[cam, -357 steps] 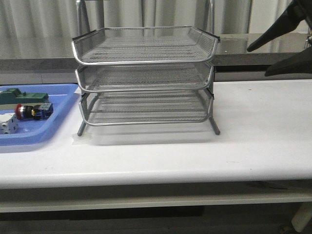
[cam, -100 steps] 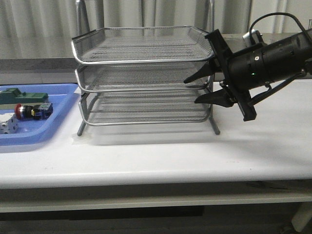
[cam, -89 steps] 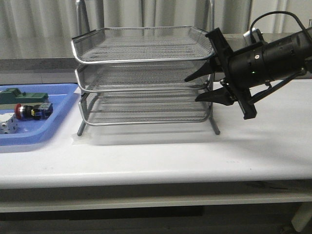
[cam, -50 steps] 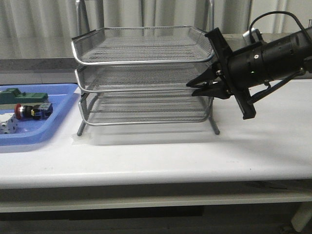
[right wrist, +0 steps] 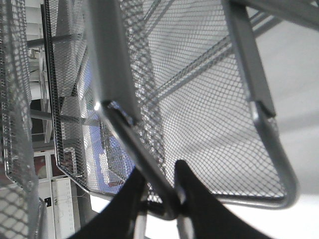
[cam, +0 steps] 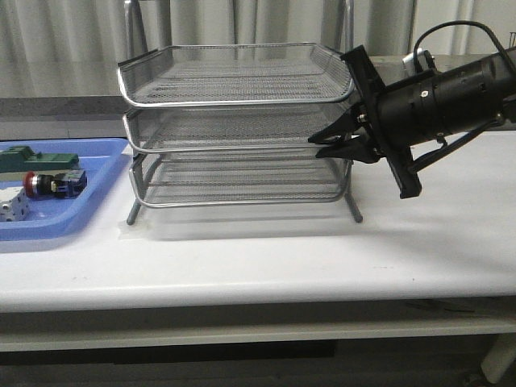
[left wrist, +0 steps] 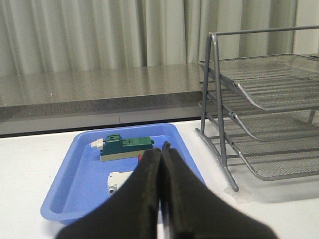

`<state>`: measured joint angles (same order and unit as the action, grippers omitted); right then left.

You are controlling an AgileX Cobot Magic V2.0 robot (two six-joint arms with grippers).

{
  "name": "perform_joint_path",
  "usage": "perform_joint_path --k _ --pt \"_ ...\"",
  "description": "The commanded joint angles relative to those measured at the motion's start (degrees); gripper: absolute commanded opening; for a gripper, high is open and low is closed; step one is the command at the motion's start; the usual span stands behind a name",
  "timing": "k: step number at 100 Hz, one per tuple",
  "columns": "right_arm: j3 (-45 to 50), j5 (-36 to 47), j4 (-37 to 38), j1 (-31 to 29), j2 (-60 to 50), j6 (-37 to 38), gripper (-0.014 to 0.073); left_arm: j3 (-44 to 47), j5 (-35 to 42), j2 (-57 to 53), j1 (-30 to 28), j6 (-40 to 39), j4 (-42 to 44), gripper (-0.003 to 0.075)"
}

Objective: Place button on rack with both arms
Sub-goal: 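Grip the middle mesh tray edge and pull it out toward the robot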

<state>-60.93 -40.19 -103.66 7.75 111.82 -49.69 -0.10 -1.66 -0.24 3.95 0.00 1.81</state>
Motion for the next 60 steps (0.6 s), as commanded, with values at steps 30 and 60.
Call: perform_joint_path --k 30,60 --pt "3.36 -7.92 -5.27 0.14 -4.5 -2.37 0.0052 3.16 4.61 -1.92 0.04 -0.66 0.04 -0.0021" --pt "7.51 -8.3 -3.83 0.14 -7.2 -3.85 0.0052 3.16 4.61 -1.92 0.04 -0.66 0.04 -0.0021"
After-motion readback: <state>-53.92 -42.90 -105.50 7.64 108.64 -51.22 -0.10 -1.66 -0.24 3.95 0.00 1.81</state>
